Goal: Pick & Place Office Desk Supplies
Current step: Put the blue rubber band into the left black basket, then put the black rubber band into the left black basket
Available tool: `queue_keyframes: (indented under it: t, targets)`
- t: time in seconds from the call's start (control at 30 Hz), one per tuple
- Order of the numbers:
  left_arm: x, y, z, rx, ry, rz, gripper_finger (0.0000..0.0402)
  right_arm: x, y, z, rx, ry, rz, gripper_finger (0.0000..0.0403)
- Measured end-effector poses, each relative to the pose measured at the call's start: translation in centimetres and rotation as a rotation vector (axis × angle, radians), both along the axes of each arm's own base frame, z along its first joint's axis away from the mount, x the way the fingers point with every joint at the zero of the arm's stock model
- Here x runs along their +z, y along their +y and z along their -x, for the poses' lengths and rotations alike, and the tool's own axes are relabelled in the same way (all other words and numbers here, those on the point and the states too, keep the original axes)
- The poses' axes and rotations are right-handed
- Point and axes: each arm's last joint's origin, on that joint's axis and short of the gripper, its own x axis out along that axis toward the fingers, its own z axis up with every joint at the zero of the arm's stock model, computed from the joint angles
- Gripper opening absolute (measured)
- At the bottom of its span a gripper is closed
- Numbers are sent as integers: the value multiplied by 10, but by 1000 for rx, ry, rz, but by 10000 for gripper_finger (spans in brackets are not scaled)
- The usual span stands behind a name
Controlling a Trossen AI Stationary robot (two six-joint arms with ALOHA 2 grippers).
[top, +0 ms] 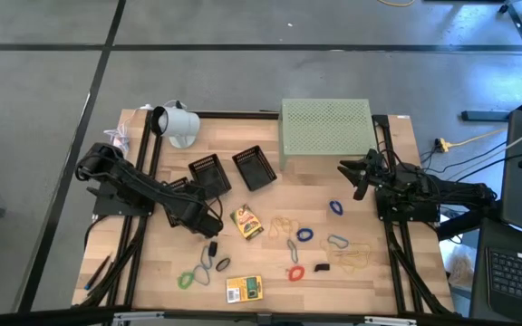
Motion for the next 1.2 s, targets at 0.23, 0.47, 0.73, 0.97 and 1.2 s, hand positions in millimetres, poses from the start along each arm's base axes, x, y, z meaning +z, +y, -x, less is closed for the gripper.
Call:
queue_keyframes:
  t: [0.23,0.47,0.73,0.97,1.2]
  targets:
    - [0,0,-1,19,-10,6,104,0,0,0,0,0,0,131]
    - [-3,-5,-9,38,-85,85,114,0,0,0,0,0,0,131]
    - [0,-31,-42,-91,-443,251,105,0,0,0,0,0,0,131]
    - [-15,-64,-51,-35,-593,334,118,0,0,0,0,2,5,131]
    - [-35,-78,-49,33,-507,365,149,0,0,0,0,1,5,131]
